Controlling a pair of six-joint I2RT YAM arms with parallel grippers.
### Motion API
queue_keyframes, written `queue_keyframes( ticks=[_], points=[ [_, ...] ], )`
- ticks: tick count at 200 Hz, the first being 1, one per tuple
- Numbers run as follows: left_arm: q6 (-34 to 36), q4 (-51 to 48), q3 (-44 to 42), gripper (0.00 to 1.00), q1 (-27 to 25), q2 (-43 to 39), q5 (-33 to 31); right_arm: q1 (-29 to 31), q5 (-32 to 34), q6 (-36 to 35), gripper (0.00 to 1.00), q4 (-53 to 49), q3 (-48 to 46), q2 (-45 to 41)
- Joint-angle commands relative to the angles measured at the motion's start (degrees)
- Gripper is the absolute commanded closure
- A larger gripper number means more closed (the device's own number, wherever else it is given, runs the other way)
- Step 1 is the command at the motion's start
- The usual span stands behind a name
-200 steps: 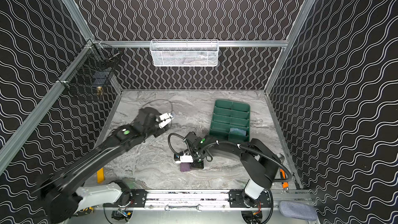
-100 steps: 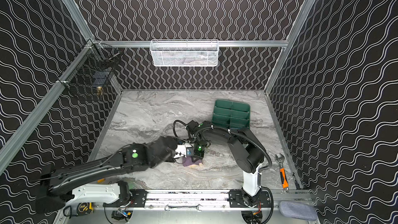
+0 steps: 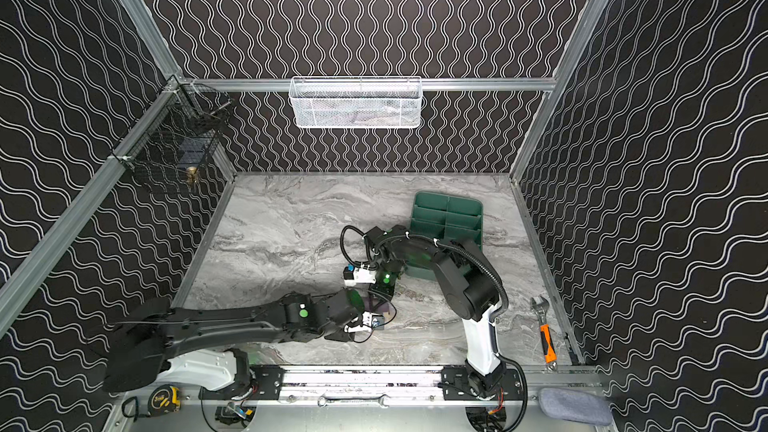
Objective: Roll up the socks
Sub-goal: 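Lift the rolled sock with the right gripper while the left gripper withdraws, then carry the rolled sock with the right gripper into a green tray compartment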
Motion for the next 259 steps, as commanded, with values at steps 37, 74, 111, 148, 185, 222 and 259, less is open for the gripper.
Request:
queue_keyframes(
  ticks=[37, 74, 111, 148, 185, 222, 259],
  points=[
    [-2.4, 4.2, 4.3, 0.40, 4.3, 5.9, 3.6, 0.0, 2.7, -1.7, 1.00, 5.5, -0.7, 0.6],
    [-3.1, -5.0, 9.1, 0.38, 4.2, -9.0, 4.2, -0.5, 1.1, -1.9, 1.00, 5.6, -1.3, -0.6],
    [3.3, -4.7, 7.4, 0.33, 4.3, -21.8, -14.2, -1.8, -0.4, -0.9, 1.00, 5.2, 0.3, -5.4],
    [4.8, 2.4, 4.6, 0.24, 5.0, -29.0, -19.8, -4.4, -3.2, -1.1, 1.00, 2.7, 2.6, -16.1],
    [0.8, 2.9, 3.7, 0.23, 6.2, -29.8, -17.2, -12.0, 0.8, -2.5, 1.00, 0.5, 5.5, -23.6],
    [-0.7, 2.3, 3.1, 0.23, 6.5, -28.7, -15.0, -22.1, 11.3, -5.2, 1.00, 5.5, 4.6, -26.8],
    [-0.2, 3.5, 2.4, 0.22, 6.9, -28.2, -12.7, -25.8, 26.2, -9.4, 1.00, 13.0, 2.4, -24.5]
  ],
)
